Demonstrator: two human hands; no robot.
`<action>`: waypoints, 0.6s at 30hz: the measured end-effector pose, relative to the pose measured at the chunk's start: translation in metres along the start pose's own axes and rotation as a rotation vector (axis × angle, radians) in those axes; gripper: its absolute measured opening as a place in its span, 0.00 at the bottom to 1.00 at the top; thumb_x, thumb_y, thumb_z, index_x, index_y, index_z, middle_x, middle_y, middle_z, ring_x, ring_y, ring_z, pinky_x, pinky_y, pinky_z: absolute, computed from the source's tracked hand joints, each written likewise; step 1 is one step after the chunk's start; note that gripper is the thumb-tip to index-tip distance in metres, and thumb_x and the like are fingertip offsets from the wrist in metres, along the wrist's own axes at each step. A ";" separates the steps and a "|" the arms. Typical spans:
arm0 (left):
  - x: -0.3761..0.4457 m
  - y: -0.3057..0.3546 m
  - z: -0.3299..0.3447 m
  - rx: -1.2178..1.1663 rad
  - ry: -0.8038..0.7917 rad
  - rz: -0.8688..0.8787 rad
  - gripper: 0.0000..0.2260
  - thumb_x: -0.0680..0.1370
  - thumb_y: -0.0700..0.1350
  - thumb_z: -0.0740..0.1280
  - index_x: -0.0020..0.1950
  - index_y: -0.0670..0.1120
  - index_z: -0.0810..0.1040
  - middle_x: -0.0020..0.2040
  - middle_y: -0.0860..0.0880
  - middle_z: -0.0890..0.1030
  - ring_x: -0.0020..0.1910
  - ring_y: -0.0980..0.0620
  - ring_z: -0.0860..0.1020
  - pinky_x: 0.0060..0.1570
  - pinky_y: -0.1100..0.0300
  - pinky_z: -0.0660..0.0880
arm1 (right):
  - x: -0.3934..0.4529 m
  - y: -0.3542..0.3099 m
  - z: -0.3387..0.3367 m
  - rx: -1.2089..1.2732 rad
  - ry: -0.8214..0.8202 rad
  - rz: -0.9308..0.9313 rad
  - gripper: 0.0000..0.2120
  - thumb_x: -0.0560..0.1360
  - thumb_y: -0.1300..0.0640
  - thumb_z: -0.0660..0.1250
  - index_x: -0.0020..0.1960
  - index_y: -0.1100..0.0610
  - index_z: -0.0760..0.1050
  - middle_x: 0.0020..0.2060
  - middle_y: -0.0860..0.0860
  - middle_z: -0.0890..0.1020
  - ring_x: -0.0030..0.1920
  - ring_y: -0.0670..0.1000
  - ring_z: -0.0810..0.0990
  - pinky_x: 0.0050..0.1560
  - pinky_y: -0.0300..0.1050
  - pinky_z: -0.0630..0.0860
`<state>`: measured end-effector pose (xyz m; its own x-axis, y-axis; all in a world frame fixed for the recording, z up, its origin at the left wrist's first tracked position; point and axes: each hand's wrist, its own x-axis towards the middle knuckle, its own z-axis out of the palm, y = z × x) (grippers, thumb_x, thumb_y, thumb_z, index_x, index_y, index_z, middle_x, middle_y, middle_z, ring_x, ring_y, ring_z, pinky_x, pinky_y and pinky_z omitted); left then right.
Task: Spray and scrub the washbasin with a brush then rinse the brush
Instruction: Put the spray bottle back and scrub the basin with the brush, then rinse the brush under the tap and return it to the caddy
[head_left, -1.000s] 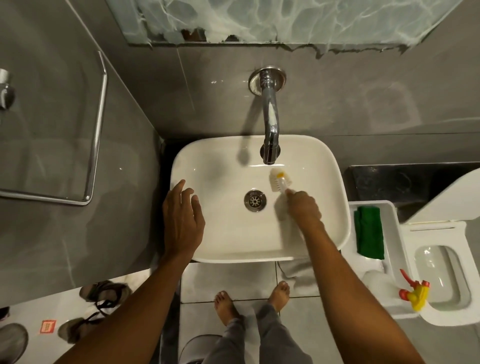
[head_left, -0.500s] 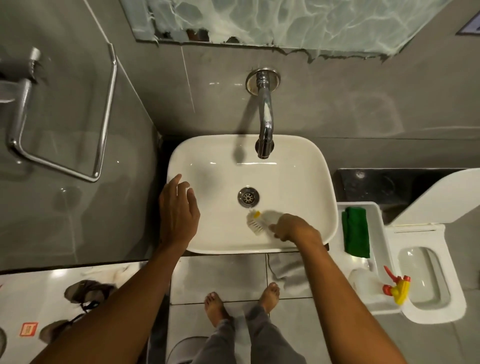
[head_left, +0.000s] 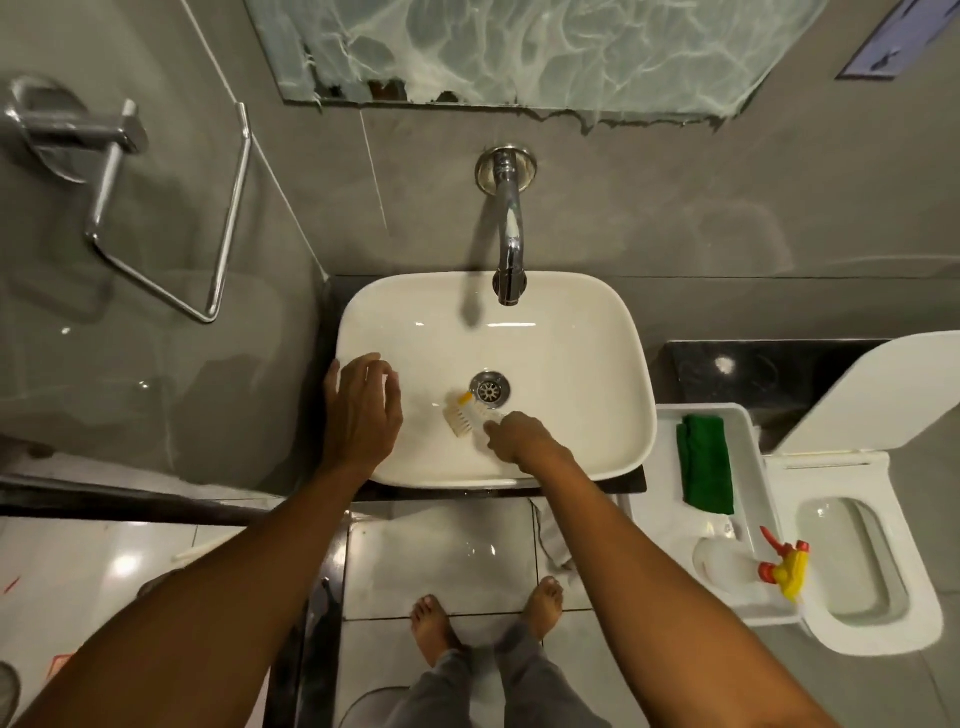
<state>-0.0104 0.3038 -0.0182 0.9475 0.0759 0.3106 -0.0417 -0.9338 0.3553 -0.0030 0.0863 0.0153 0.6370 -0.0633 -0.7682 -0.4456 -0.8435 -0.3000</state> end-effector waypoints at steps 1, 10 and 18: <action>0.000 0.004 -0.001 0.007 -0.014 0.035 0.11 0.85 0.45 0.64 0.58 0.39 0.83 0.60 0.40 0.86 0.63 0.38 0.84 0.77 0.35 0.67 | -0.002 0.004 -0.002 0.018 0.000 -0.005 0.21 0.86 0.50 0.57 0.72 0.61 0.76 0.69 0.60 0.80 0.69 0.62 0.79 0.66 0.53 0.76; 0.074 0.130 -0.049 -0.277 -0.023 -0.005 0.31 0.78 0.67 0.71 0.28 0.46 0.68 0.25 0.51 0.70 0.28 0.45 0.71 0.33 0.56 0.69 | -0.021 0.011 -0.027 0.292 0.092 0.008 0.24 0.86 0.45 0.56 0.66 0.64 0.77 0.51 0.56 0.78 0.45 0.57 0.78 0.30 0.43 0.71; 0.112 0.176 -0.065 -0.226 -0.159 -0.254 0.26 0.75 0.64 0.73 0.29 0.47 0.69 0.28 0.48 0.73 0.36 0.39 0.77 0.37 0.52 0.69 | -0.039 0.014 -0.051 0.382 0.160 -0.023 0.18 0.86 0.45 0.55 0.54 0.60 0.71 0.50 0.56 0.77 0.33 0.52 0.75 0.34 0.44 0.74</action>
<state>0.0681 0.1704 0.1368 0.9732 0.2238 0.0530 0.1492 -0.7897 0.5951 -0.0016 0.0499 0.0700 0.7260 -0.1538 -0.6703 -0.6121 -0.5889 -0.5278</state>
